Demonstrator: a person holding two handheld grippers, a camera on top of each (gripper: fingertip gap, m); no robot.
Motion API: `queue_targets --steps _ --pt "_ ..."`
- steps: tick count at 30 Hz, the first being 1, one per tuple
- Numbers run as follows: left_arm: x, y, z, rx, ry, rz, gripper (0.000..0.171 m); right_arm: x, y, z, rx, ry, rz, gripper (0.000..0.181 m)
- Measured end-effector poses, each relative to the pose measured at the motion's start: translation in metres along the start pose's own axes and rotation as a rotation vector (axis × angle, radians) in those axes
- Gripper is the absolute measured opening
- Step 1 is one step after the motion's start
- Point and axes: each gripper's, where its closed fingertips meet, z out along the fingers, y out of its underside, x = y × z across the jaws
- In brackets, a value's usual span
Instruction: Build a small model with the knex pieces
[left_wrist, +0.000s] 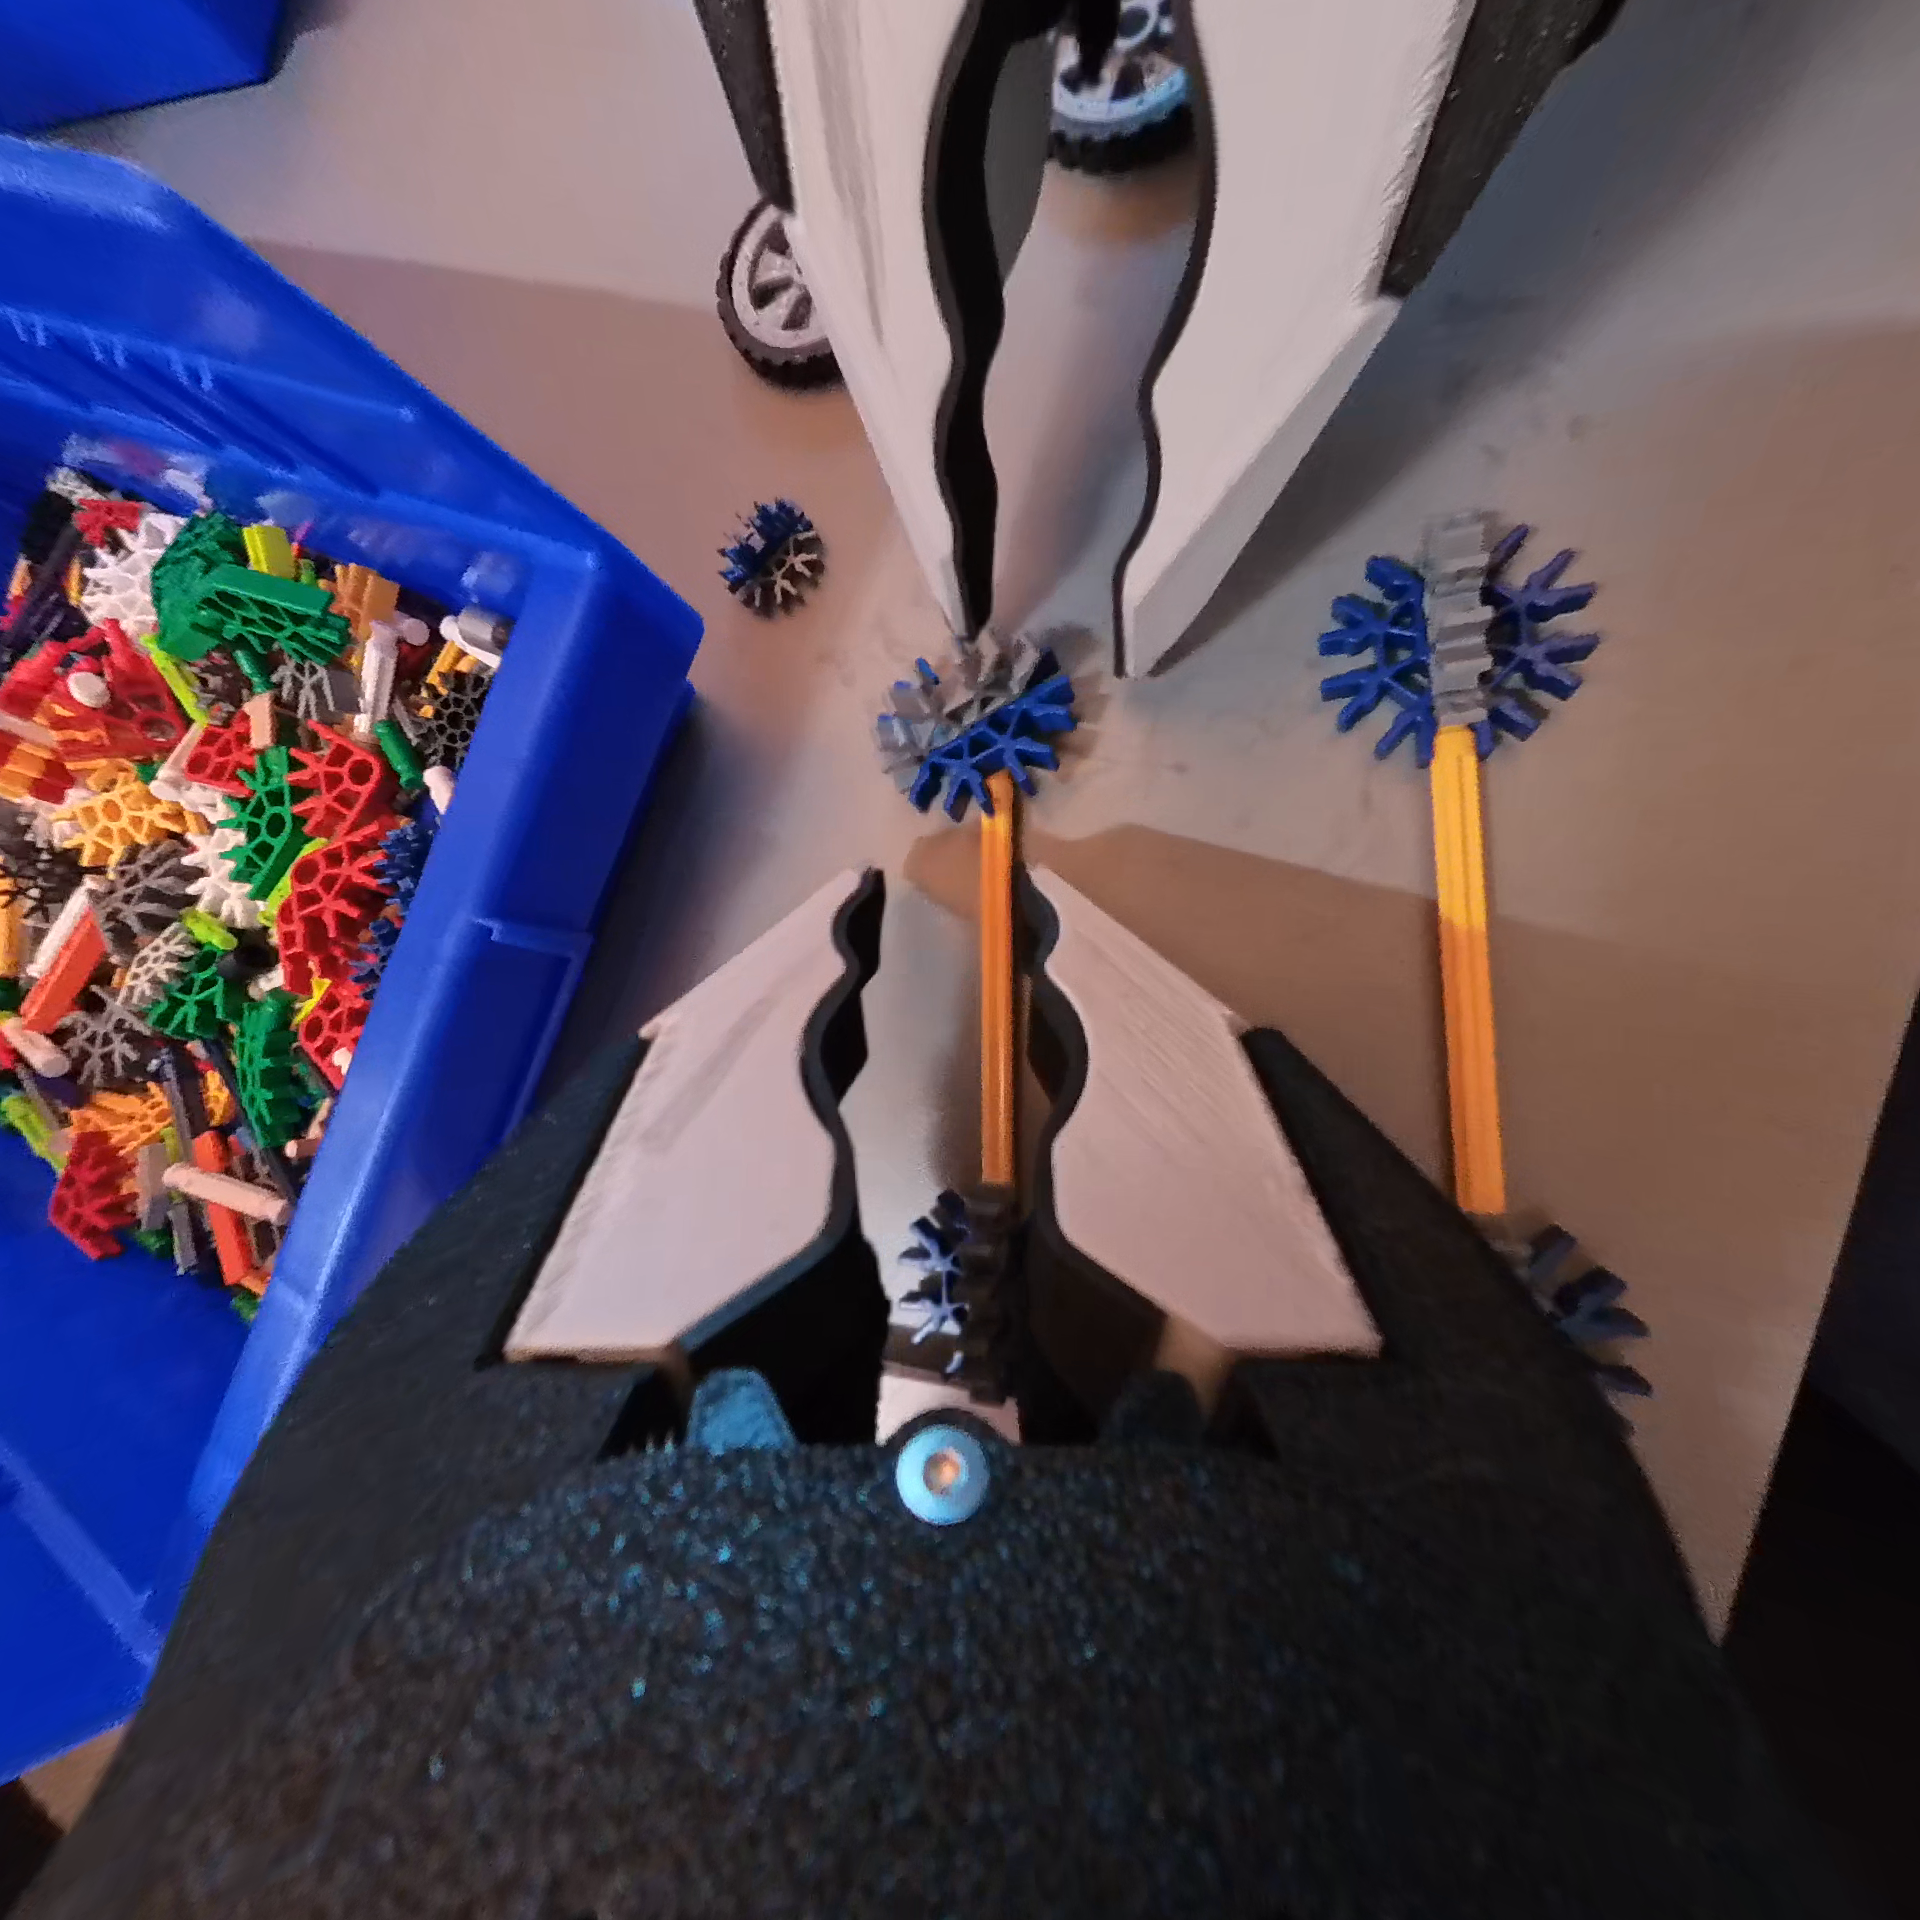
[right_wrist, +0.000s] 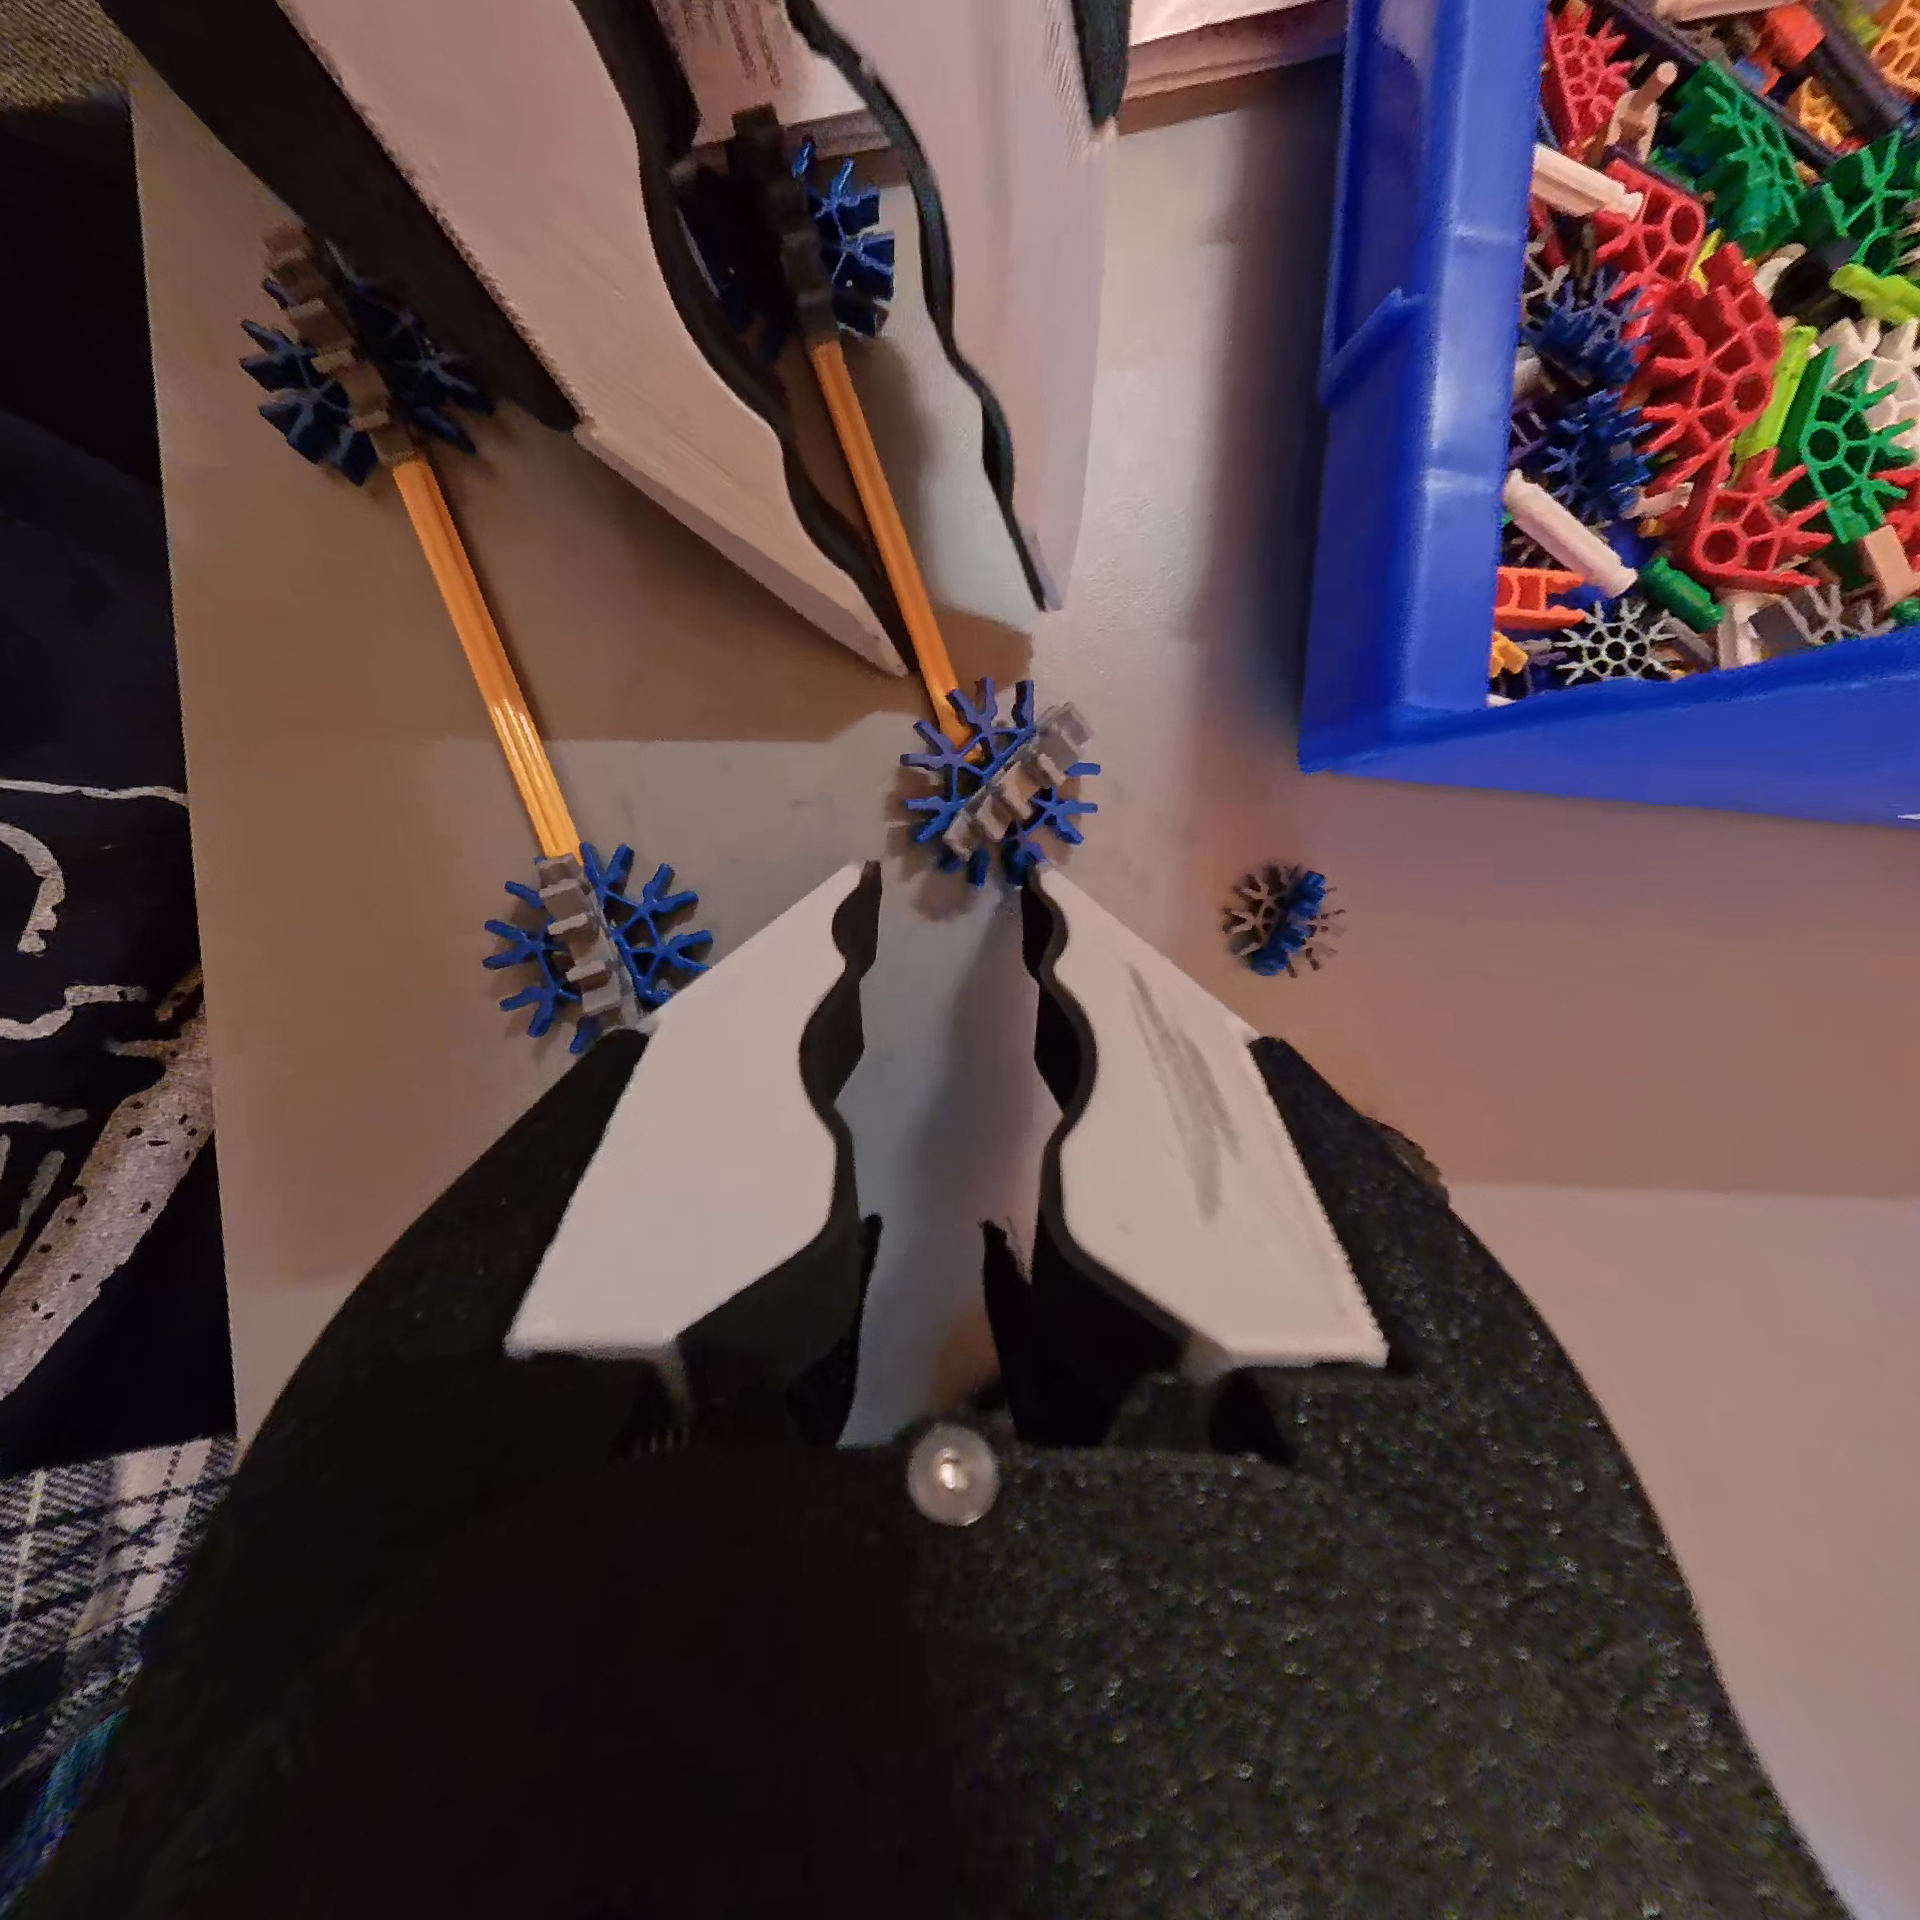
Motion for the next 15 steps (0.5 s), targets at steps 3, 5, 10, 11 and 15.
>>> queue_targets --steps 3,5,10,11,15 --pt "0.0026 -0.0002 -0.0008 0.0 0.003 0.016 0.023 -0.0001 0.0008 0.0013 -0.004 -0.001 -0.001 0.027" --pt "0.0032 -0.0006 -0.0004 0.01 0.013 0.005 0.022 0.0002 0.0007 0.0014 -0.003 -0.001 -0.001 0.027" --pt "-0.0005 -0.0001 -0.0001 0.01 -0.003 0.001 0.024 0.0009 -0.002 0.0015 0.005 0.013 -0.004 0.027" --pt "0.0 -0.0006 0.0 0.014 0.0 -0.001 0.024 0.0005 -0.0022 0.0016 0.005 0.011 -0.003 0.027" --pt "-0.0015 -0.0002 -0.0006 0.016 -0.003 -0.026 0.029 0.0003 -0.0013 0.0013 0.001 0.009 -0.005 0.026"
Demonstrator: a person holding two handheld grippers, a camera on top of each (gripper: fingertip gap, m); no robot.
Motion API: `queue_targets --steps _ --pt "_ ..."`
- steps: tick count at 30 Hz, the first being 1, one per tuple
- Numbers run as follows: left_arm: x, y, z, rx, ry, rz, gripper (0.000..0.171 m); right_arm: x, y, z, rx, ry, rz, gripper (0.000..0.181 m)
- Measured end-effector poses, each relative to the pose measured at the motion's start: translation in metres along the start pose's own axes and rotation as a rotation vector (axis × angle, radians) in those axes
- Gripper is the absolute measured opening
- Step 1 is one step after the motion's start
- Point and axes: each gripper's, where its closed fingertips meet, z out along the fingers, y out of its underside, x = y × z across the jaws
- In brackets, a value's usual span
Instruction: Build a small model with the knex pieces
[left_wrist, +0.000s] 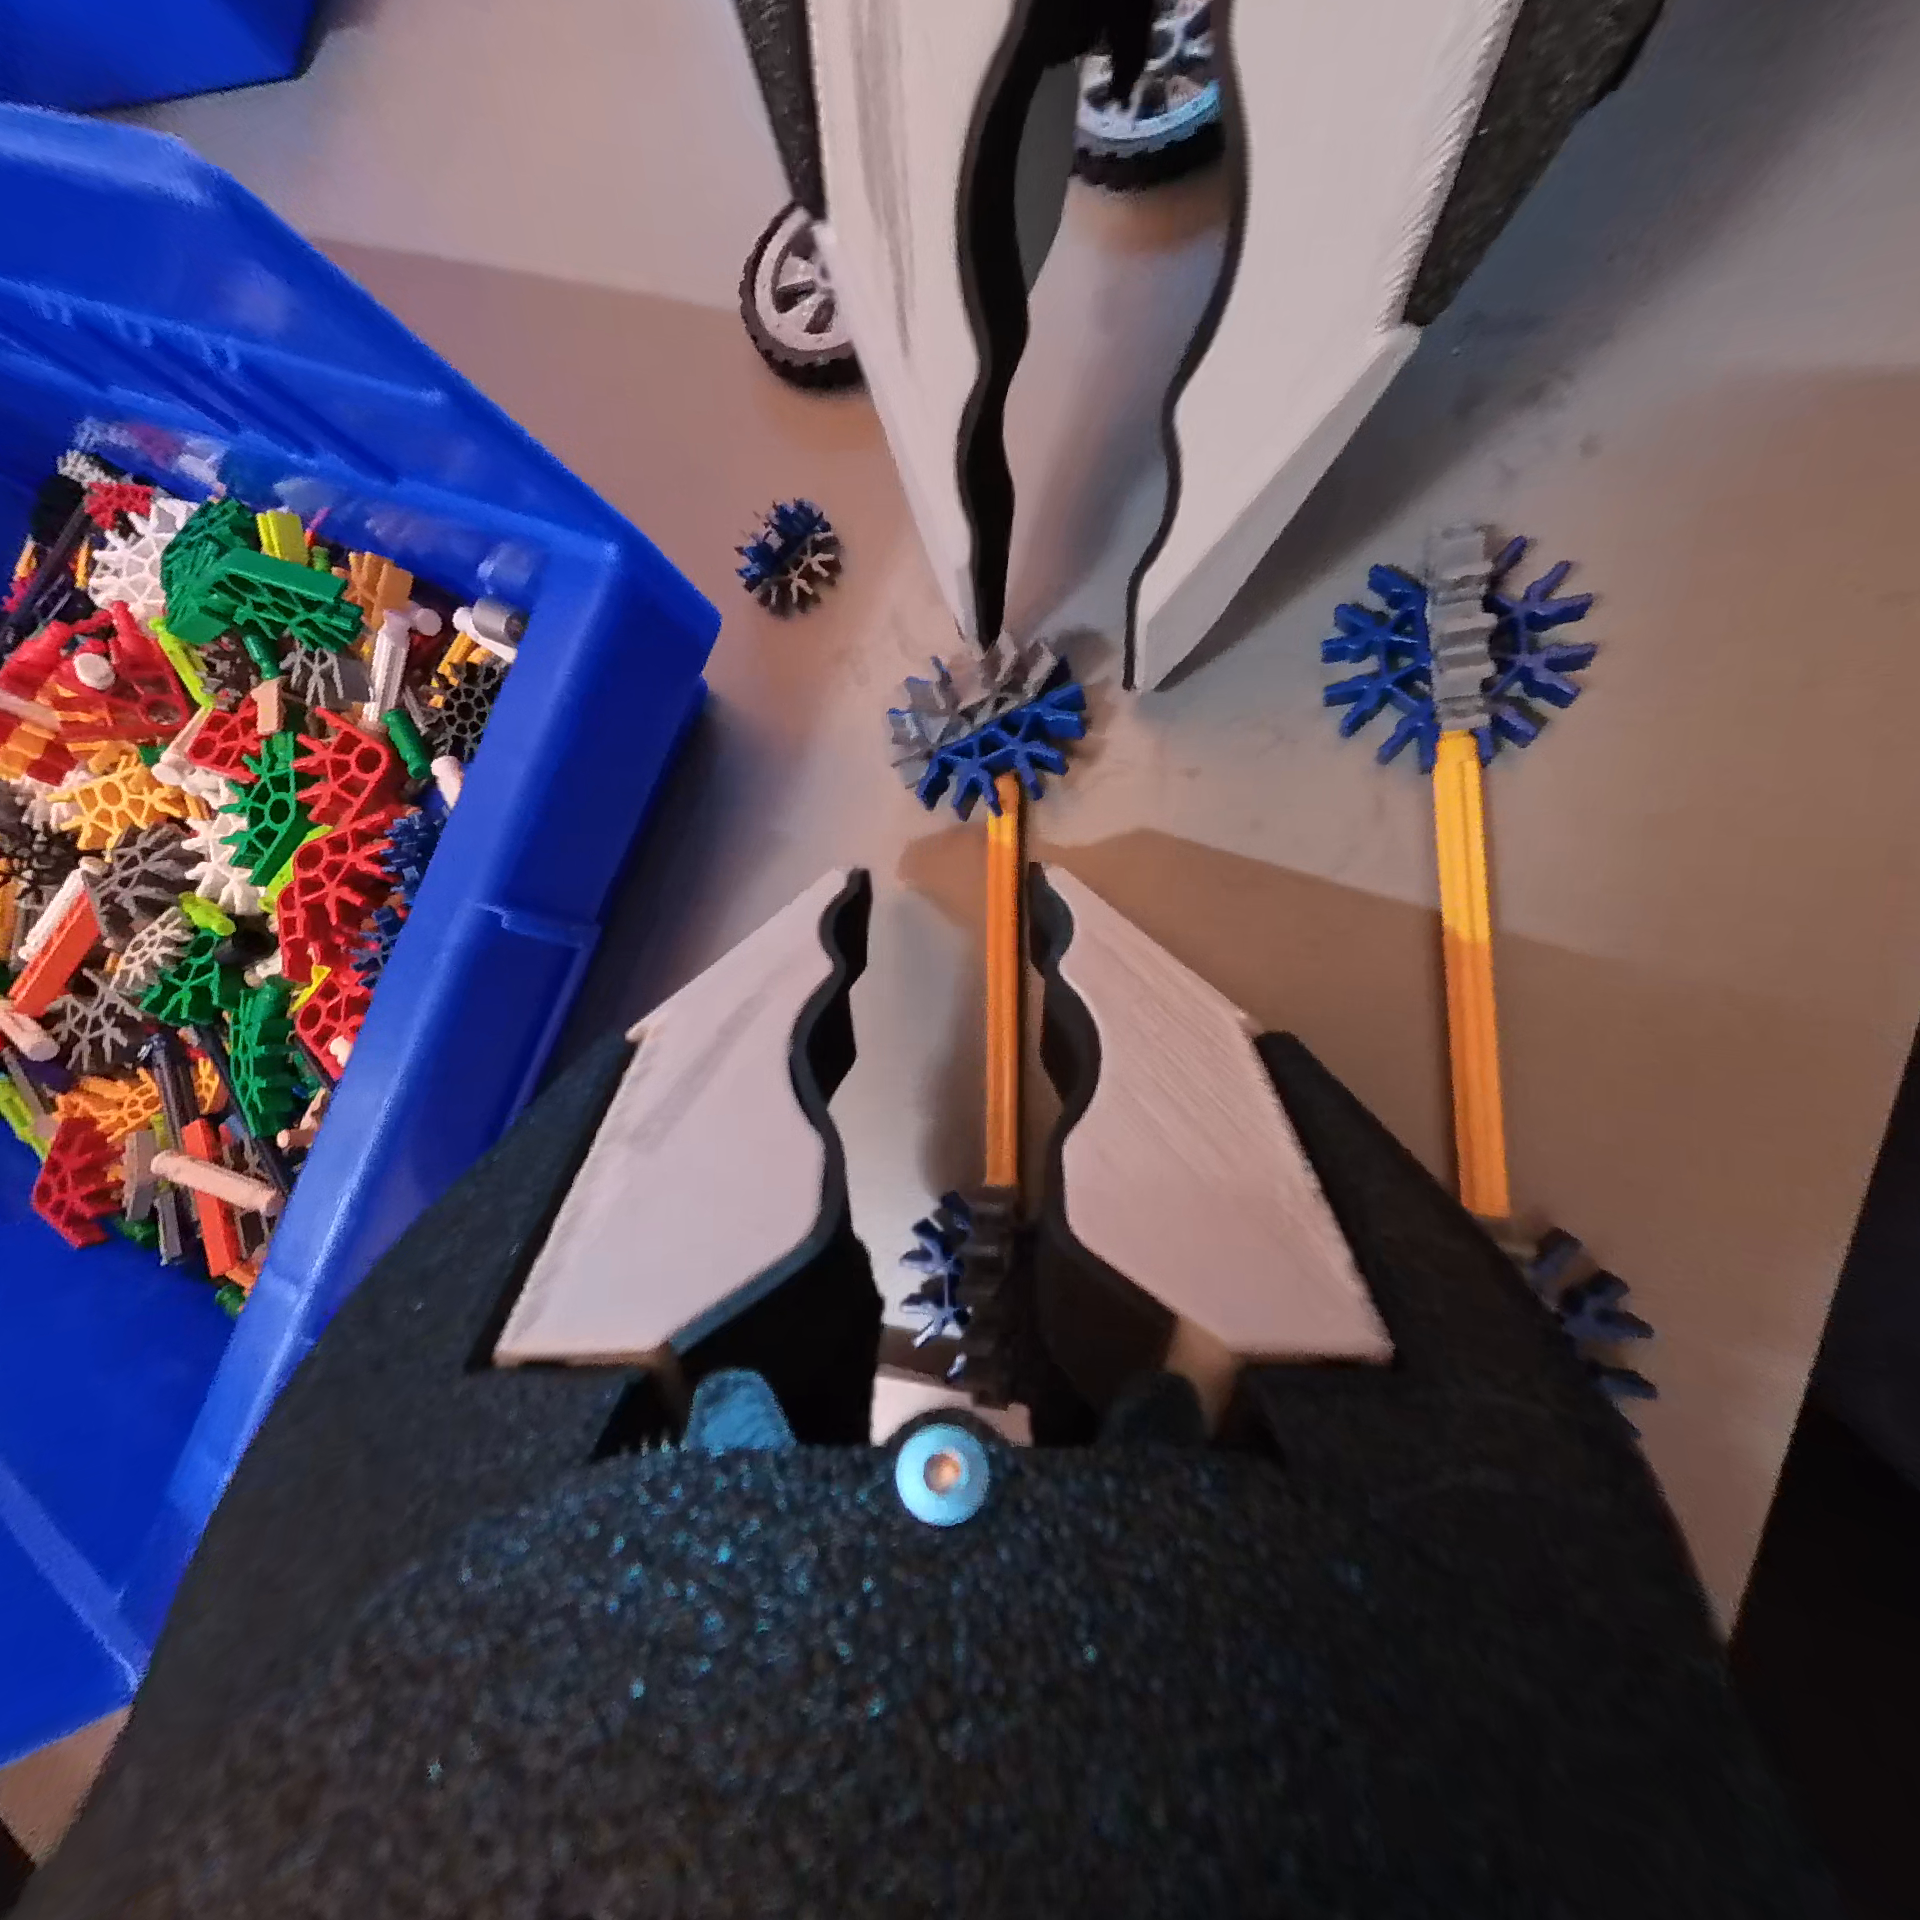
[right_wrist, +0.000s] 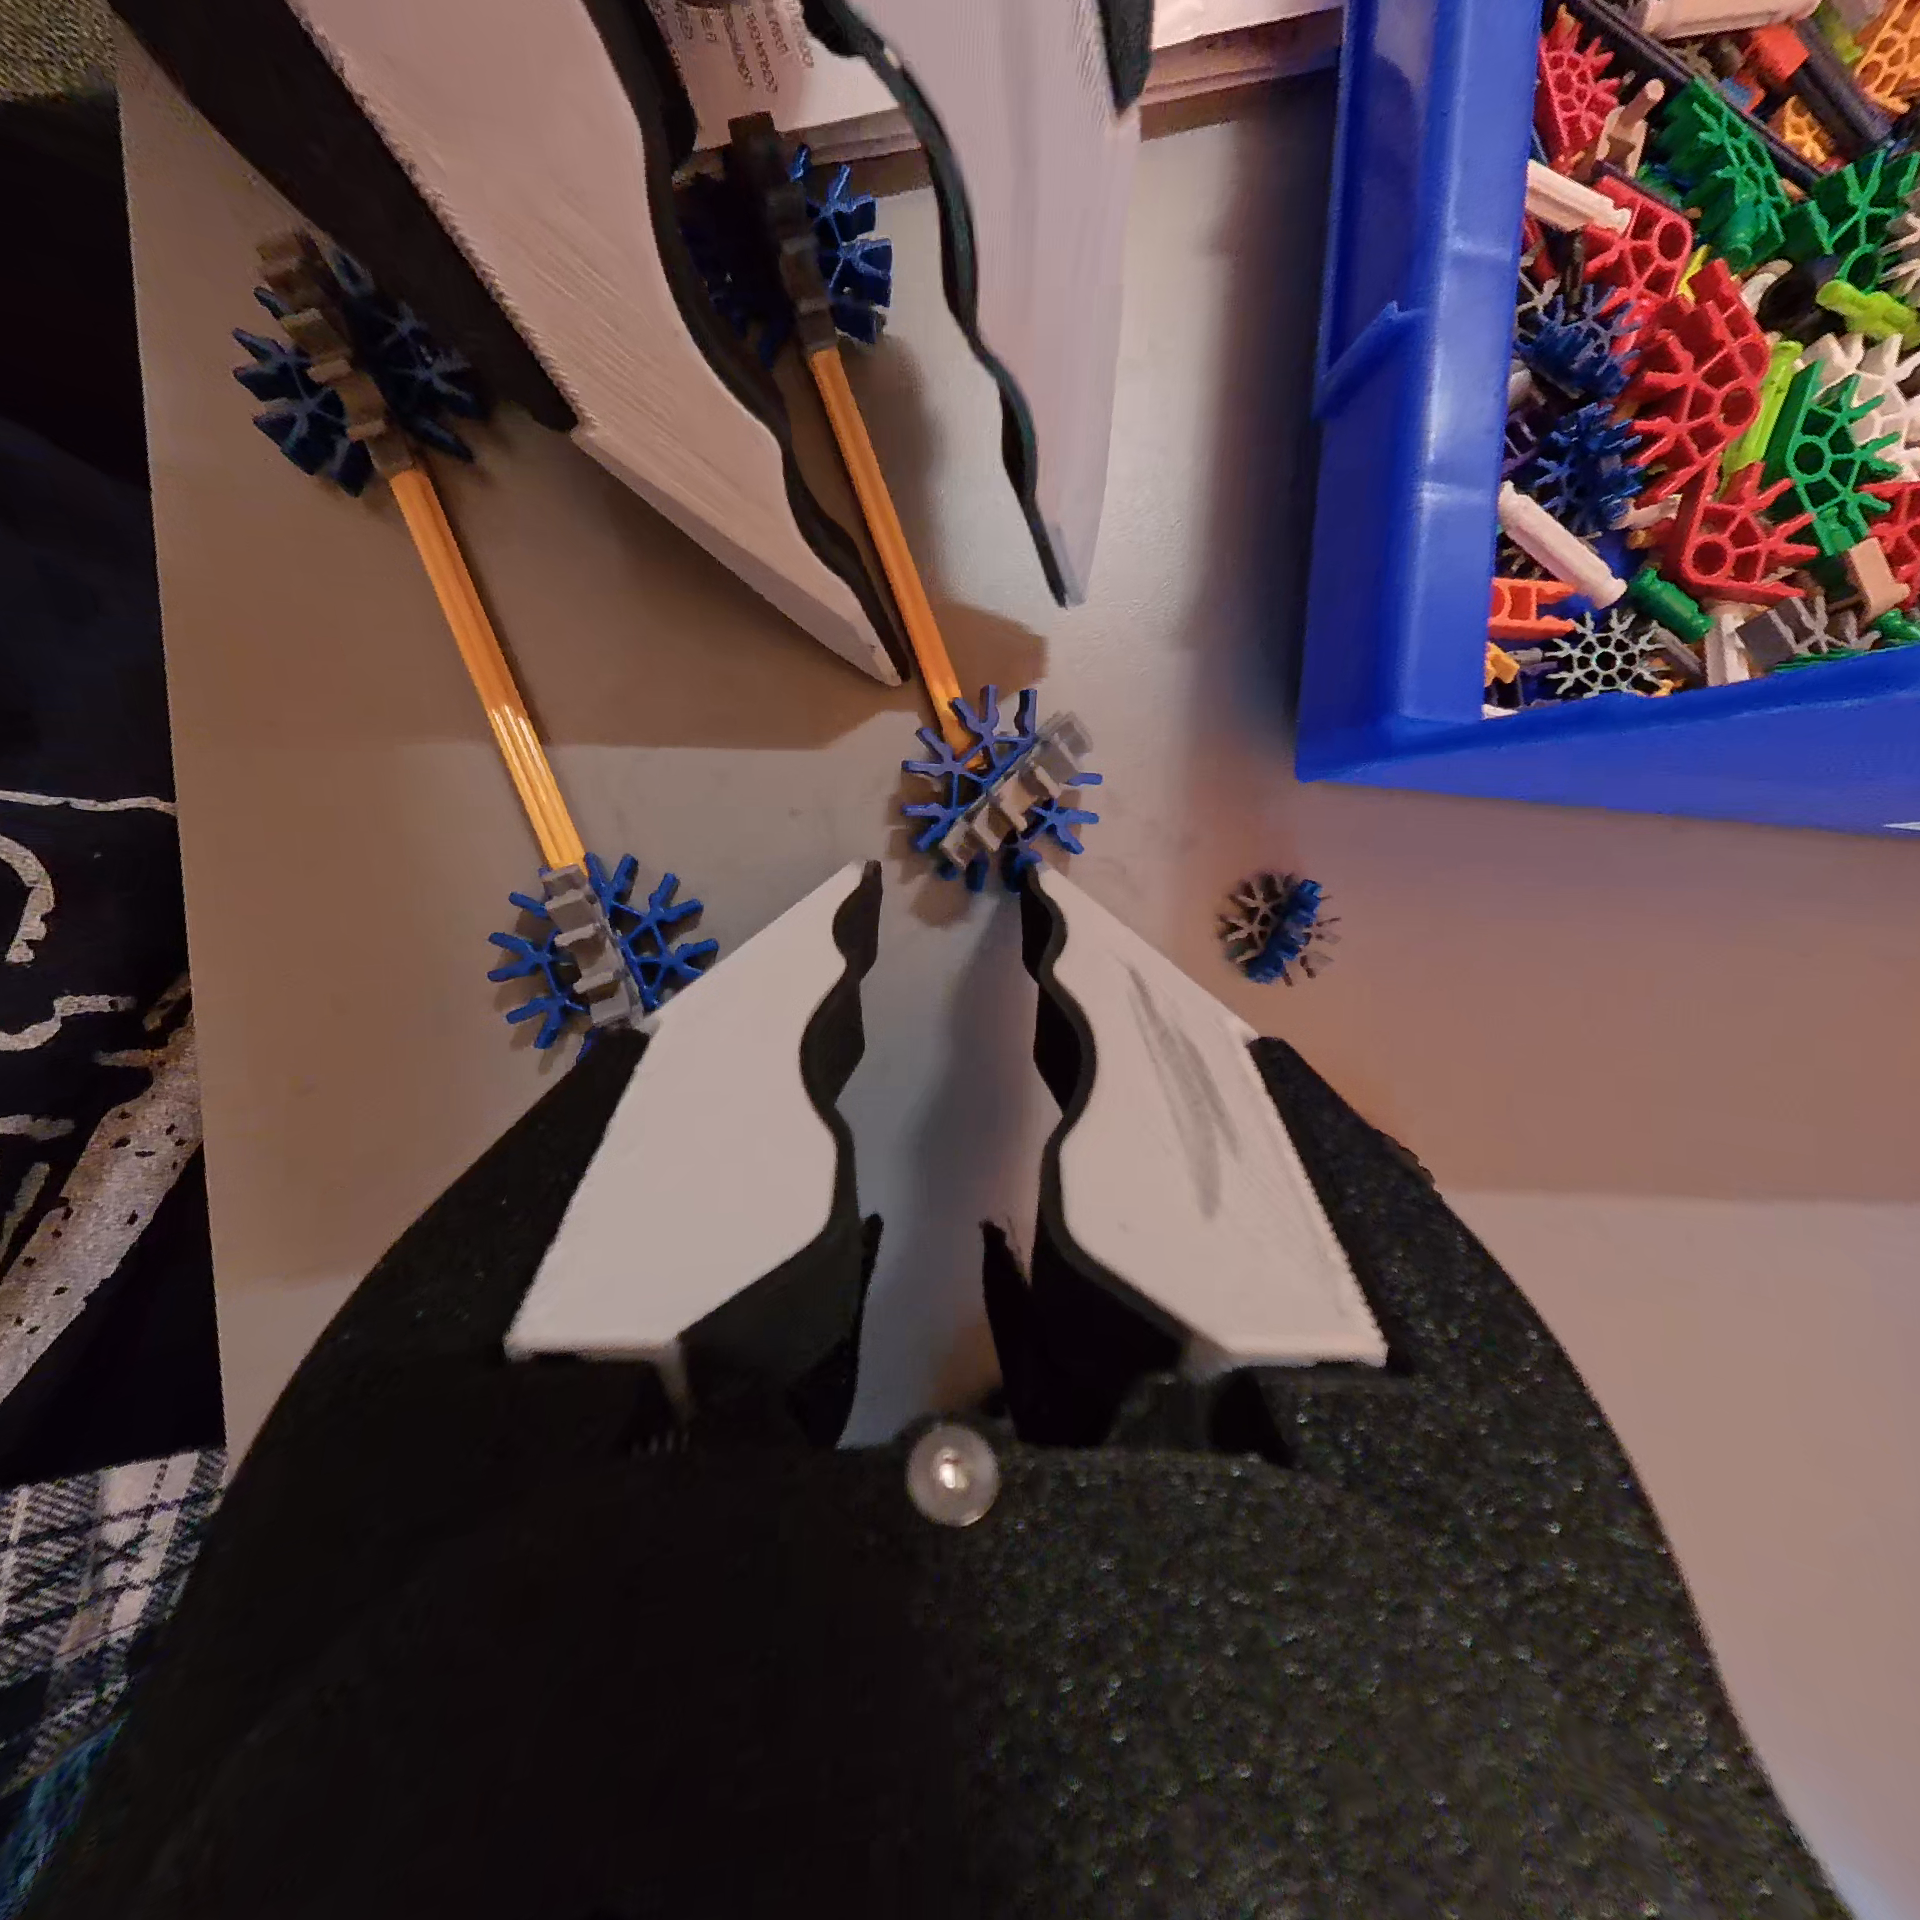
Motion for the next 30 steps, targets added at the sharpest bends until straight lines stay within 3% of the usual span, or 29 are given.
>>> queue_targets --steps 24,30 --pt "0.018 -0.01 -0.003 0.014 0.052 0.102 0.032 0.009 0.005 -0.003 0.013 0.022 0.043 0.019" --pt "0.021 -0.011 -0.003 0.021 0.073 0.107 0.031 0.004 0.001 -0.002 0.041 -0.016 0.062 0.026"
